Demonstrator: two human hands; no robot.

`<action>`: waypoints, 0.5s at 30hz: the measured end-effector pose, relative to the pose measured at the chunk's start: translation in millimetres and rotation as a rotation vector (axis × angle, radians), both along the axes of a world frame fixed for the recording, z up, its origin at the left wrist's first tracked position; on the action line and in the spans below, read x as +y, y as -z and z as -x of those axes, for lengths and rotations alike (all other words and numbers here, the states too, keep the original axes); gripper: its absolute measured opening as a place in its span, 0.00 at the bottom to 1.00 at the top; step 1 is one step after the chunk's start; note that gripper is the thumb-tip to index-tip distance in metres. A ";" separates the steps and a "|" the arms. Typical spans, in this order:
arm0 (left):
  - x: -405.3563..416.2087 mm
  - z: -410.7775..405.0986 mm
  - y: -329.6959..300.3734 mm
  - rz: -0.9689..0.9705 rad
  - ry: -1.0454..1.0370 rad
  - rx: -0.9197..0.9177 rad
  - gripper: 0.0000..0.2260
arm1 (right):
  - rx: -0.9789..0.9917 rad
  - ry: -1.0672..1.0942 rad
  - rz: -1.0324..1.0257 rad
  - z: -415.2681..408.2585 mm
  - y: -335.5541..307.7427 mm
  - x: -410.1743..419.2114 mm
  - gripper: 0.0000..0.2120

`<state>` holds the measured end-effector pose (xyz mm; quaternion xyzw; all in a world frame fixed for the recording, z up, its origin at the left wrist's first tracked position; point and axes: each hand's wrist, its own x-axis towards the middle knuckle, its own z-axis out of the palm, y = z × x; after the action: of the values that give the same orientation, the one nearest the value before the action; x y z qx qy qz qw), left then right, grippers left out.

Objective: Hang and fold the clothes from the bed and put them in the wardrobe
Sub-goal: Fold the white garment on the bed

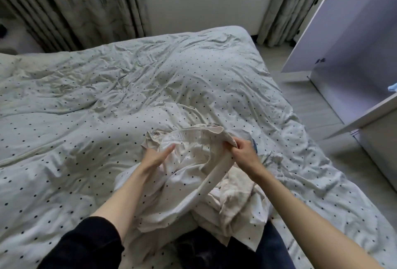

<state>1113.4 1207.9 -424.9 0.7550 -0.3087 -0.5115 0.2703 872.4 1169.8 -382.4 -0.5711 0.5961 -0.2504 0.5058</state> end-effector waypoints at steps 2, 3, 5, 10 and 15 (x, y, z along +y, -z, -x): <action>-12.0 2.6 -12.7 0.031 0.014 0.081 0.18 | -0.102 0.042 -0.038 2.3 -16.7 -10.0 0.10; -19.4 3.1 -23.3 0.054 0.033 0.099 0.12 | -0.162 0.080 -0.059 3.7 -27.1 -15.3 0.10; -32.6 -0.2 -46.0 0.089 0.029 0.100 0.06 | -0.306 0.162 -0.099 3.8 -45.5 -24.9 0.12; -60.0 -12.2 -121.8 0.285 -0.010 0.186 0.03 | -0.458 0.149 -0.101 6.4 -103.1 -53.0 0.14; -66.6 -5.4 -196.6 0.387 0.033 0.303 0.08 | -0.445 0.080 -0.052 21.0 -164.7 -60.2 0.12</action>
<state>1118.9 1141.2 -228.2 0.5987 -0.3692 -0.5547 0.4446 851.3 1109.6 -217.6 -0.4645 0.4981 -0.3745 0.6292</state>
